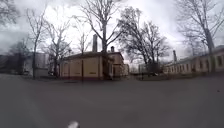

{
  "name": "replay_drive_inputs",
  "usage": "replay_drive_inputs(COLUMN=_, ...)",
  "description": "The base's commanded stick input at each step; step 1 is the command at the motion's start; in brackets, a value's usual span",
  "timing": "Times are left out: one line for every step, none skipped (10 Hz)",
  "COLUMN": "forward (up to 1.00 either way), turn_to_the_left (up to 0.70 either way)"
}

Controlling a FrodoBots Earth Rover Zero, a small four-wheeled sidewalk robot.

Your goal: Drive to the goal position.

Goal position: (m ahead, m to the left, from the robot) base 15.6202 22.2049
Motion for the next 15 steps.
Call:
replay_drive_inputs(forward=1.00, turn_to_the_left=0.00)
replay_drive_inputs(forward=1.00, turn_to_the_left=-0.13)
replay_drive_inputs(forward=1.00, turn_to_the_left=-0.34)
replay_drive_inputs(forward=1.00, turn_to_the_left=-0.40)
replay_drive_inputs(forward=1.00, turn_to_the_left=-0.40)
replay_drive_inputs(forward=1.00, turn_to_the_left=-0.40)
replay_drive_inputs(forward=1.00, turn_to_the_left=-0.40)
replay_drive_inputs(forward=1.00, turn_to_the_left=-0.33)
replay_drive_inputs(forward=1.00, turn_to_the_left=0.00)
replay_drive_inputs(forward=1.00, turn_to_the_left=0.00)
replay_drive_inputs(forward=1.00, turn_to_the_left=0.00)
replay_drive_inputs(forward=1.00, turn_to_the_left=0.00)
replay_drive_inputs(forward=1.00, turn_to_the_left=0.00)
replay_drive_inputs(forward=1.00, turn_to_the_left=0.00)
replay_drive_inputs(forward=1.00, turn_to_the_left=0.00)
